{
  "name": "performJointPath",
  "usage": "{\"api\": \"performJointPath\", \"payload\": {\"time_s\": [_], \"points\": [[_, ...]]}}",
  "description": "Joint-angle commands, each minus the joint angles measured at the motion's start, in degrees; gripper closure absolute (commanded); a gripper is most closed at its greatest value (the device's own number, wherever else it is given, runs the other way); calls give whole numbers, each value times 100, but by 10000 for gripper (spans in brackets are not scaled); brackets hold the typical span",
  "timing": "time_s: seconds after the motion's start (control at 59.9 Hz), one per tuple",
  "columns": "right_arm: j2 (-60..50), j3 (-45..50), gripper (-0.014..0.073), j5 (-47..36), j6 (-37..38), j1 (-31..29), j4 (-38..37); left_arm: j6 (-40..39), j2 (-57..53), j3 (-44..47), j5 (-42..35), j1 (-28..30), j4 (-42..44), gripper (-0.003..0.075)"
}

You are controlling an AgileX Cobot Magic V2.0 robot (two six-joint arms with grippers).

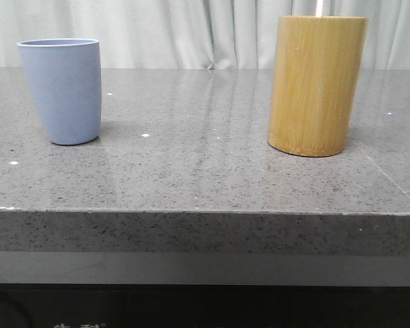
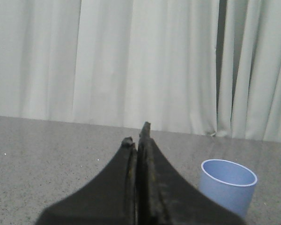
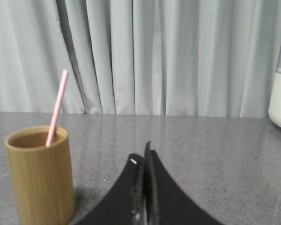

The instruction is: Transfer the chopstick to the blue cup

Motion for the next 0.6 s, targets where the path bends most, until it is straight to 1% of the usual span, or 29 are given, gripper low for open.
{"api": "performJointPath", "payload": {"time_s": [0.0,0.1,0.2,0.35,0.384,0.45,0.484,0.551,0.584], "points": [[642,-702,671,160,-26,-32,39,4,735,-629,154,0,-66,739],[1405,-1219,671,462,-26,-32,52,4,1608,-1042,211,0,19,739],[1985,-1516,671,605,-26,-21,77,4,2295,-1317,199,0,24,739],[2305,-1608,667,589,-26,-21,87,4,2675,-1385,116,0,24,738],[2304,-1608,655,565,-26,-21,87,4,2695,-1385,101,0,24,738],[2289,-1608,591,540,-26,-21,87,4,2709,-1385,87,0,24,727],[2291,-1608,538,540,-26,-21,87,4,2709,-1385,87,0,24,704],[2291,-1608,414,561,-26,-21,87,4,2709,-1385,76,0,24,624],[2291,-1608,335,579,-26,-21,87,4,2709,-1385,76,0,24,559]]}}
